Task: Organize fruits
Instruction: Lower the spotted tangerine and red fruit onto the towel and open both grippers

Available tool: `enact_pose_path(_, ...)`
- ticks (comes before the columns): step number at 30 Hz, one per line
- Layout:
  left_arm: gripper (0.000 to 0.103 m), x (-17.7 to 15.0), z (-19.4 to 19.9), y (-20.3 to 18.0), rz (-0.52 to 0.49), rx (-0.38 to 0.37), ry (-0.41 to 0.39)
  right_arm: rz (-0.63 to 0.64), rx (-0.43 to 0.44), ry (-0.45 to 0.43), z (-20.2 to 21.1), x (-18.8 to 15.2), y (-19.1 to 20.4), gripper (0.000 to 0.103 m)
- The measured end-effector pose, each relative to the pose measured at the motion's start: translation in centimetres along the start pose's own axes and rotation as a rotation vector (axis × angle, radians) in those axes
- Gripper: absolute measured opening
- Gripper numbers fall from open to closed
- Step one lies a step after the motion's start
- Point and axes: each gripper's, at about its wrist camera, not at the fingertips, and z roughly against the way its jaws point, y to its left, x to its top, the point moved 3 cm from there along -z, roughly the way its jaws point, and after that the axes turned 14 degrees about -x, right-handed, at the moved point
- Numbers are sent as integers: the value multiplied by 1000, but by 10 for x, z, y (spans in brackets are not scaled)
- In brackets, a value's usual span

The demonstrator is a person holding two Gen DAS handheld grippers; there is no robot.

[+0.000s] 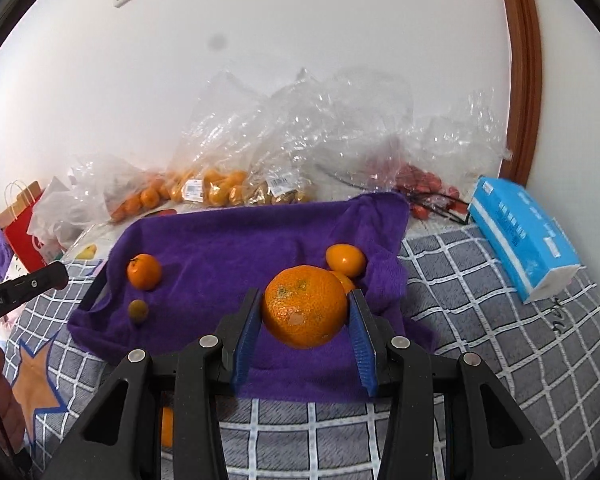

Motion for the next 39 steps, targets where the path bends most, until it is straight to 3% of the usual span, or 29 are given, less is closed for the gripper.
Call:
enact_pose_path(8, 24, -8, -39, 23, 59, 15, 49, 6, -7, 79, -36, -19, 0, 43)
enact_pose_path(26, 24, -18, -59, 29, 28, 57, 81, 28, -37, 63, -39, -24, 4, 43)
enact_pose_path(29, 25, -18, -58, 30, 39, 46, 82, 24, -44, 54, -37, -24, 3, 50)
enact_pose_path(33, 33, -17, -56, 30, 50, 32, 84, 22, -65, 20, -31, -24, 3, 63)
enact_pose_path(39, 39, -12, -38, 24, 11, 39, 18, 35, -80, -30, -21, -21, 5, 63)
